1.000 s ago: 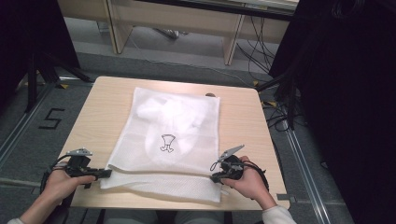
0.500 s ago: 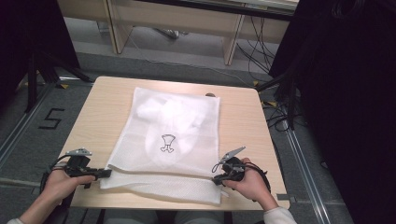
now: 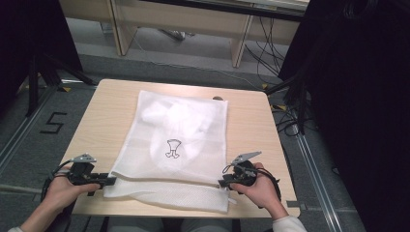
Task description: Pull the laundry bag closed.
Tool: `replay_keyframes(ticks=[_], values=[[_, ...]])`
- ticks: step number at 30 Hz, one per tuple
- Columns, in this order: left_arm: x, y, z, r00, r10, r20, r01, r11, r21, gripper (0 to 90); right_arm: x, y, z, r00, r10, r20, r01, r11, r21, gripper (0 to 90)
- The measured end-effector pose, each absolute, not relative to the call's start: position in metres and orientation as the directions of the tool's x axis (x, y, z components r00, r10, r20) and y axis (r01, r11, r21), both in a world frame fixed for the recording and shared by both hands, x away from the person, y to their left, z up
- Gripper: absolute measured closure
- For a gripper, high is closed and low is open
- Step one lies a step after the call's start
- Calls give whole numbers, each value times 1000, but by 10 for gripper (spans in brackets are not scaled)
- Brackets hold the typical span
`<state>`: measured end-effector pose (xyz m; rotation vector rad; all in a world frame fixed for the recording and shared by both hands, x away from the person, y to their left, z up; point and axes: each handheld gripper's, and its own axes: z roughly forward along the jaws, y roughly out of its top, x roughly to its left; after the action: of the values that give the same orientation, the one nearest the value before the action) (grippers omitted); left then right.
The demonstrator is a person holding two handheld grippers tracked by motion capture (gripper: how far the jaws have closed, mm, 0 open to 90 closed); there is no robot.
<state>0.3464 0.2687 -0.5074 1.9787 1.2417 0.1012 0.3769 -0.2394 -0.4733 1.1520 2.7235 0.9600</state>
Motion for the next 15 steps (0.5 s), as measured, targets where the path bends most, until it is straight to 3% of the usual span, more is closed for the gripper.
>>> replay_keyframes(ticks=[5,8,12,15], values=[[346,280,-501,439,828,-350,699,-70,712,429,381,-249,-473,-642,745,183,652,404,641,582],[346,287,-500,396,848,-354,687,-18,726,384,383,-257,-473,-559,804,204,691,315,651,553],[346,293,-499,364,842,-398,674,57,737,362,387,-270,-474,-510,829,230,737,283,614,529],[346,293,-500,358,849,-389,681,48,731,342,388,-271,-475,-494,838,233,738,262,622,513]])
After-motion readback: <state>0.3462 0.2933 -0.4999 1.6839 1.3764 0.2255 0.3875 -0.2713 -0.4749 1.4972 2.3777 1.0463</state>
